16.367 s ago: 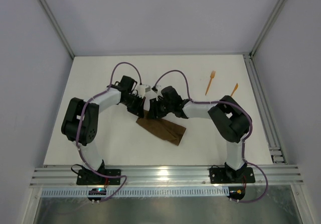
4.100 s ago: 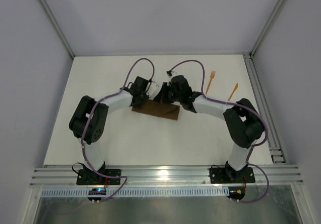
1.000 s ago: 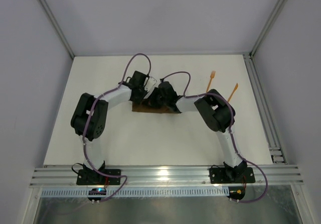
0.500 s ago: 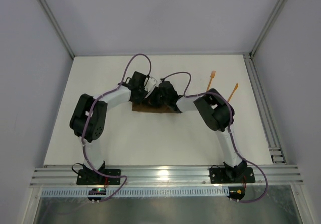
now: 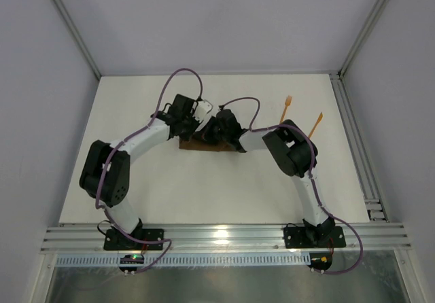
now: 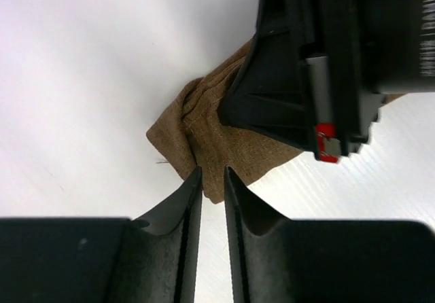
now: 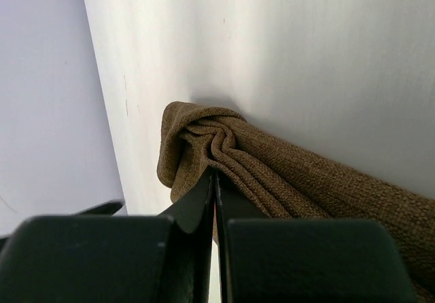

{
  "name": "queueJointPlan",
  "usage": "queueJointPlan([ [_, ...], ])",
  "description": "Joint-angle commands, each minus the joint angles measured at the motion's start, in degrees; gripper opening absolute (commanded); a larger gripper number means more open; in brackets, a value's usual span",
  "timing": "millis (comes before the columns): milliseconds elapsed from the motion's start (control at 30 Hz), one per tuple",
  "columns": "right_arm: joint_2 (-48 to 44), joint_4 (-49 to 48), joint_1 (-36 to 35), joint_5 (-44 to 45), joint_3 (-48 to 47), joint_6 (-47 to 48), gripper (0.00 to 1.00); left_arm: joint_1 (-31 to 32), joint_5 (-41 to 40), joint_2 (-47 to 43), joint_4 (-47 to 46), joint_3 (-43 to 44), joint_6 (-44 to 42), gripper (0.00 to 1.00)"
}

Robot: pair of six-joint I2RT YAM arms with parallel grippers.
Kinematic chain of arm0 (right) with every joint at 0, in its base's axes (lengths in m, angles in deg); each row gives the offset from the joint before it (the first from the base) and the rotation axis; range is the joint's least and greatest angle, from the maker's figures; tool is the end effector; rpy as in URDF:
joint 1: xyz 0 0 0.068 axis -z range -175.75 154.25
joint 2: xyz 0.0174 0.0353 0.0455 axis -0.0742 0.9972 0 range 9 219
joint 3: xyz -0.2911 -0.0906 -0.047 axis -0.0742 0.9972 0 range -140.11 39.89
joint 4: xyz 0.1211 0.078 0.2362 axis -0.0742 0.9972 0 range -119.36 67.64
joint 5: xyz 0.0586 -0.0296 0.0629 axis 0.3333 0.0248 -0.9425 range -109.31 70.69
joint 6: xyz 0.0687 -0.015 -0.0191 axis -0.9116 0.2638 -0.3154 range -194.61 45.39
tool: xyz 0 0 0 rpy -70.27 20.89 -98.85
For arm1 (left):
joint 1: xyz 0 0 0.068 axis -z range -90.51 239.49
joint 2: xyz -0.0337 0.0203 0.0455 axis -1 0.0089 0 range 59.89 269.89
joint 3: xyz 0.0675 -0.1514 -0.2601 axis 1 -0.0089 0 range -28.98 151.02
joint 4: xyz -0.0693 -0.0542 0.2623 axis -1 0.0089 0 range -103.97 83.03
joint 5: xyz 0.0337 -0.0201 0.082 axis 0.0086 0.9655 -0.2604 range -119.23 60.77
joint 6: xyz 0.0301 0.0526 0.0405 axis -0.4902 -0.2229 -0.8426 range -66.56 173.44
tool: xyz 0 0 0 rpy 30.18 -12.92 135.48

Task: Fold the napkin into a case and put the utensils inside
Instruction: Stuff the top corner of the smaller-rectangle-folded napkin into the folded napkin.

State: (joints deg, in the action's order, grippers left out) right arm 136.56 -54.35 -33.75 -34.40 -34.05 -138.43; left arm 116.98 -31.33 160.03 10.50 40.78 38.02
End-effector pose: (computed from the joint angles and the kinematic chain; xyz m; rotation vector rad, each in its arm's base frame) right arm 0.4022 0.3344 0.1136 0.3439 2.3259 1.2751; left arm 0.3612 -0.1855 0.2191 0.9109 2.3576 -0.0381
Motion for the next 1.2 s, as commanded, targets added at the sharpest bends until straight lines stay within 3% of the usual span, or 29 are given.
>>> queueJointPlan([
  [0, -0.13, -2.17, 0.38, 1.82, 0.28, 0.17, 0.03, 0.38, 4.92, -2.42, 1.63, 0.03, 1.44, 0.19],
  [100, -0.39, -1.73, 0.38, 1.38, 0.02, 0.62, 0.03, 0.38, 5.01, 2.93, 1.81, -0.67, 1.27, 0.1],
  [500, -2.41, 4.15, 2.05, -2.4, -2.36, 8.17, 0.04, -3.31, 6.77, 11.83, -0.04, 0.2, 3.47, 0.12],
  [800, -13.13, 11.89, 5.56, -1.17, 7.47, 17.22, 0.07, -3.58, 7.03, 12.89, 0.32, 0.29, 3.29, 0.09],
  [1033, -18.75, 9.18, 11.27, -1.08, 21.53, 17.49, 0.08, -3.67, 6.68, 12.98, 0.14, 0.03, 3.2, 0.09],
  [1167, -22.27, 10.57, 14.26, -0.29, 23.13, 20.03, 0.11, -3.58, 6.33, 12.98, 0.05, 0.03, 2.85, 0.09],
])
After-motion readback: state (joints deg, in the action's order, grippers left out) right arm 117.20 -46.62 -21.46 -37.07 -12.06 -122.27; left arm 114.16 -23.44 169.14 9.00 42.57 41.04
